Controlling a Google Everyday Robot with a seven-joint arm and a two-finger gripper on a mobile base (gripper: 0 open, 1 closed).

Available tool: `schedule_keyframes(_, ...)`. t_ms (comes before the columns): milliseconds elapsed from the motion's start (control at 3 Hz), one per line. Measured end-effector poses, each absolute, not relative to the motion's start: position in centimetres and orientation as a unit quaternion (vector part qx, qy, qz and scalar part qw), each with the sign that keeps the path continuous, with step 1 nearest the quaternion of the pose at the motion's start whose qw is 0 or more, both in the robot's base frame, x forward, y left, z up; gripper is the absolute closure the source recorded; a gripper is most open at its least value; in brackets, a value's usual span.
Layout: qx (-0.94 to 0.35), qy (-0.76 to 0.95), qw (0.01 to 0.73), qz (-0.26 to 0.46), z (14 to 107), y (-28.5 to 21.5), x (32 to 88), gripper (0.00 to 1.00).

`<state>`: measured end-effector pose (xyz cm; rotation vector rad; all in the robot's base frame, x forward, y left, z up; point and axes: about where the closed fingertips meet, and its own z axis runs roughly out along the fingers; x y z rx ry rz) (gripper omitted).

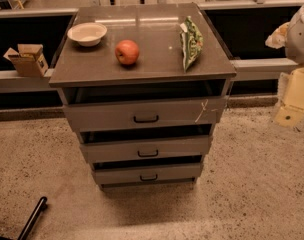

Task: Open middle drawer

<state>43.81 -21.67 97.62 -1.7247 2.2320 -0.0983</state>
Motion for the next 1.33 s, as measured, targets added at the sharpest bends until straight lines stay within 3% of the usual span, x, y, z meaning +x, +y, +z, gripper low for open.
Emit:
schedule_keyframes(667,-0.617,0.771,0.155,-0.029,94.8,-20.7,45.1,0.0)
schedule_keyframes(1333,-0.638,0.757,0.13,0.053,73.4,-16.4,48.3,0.0)
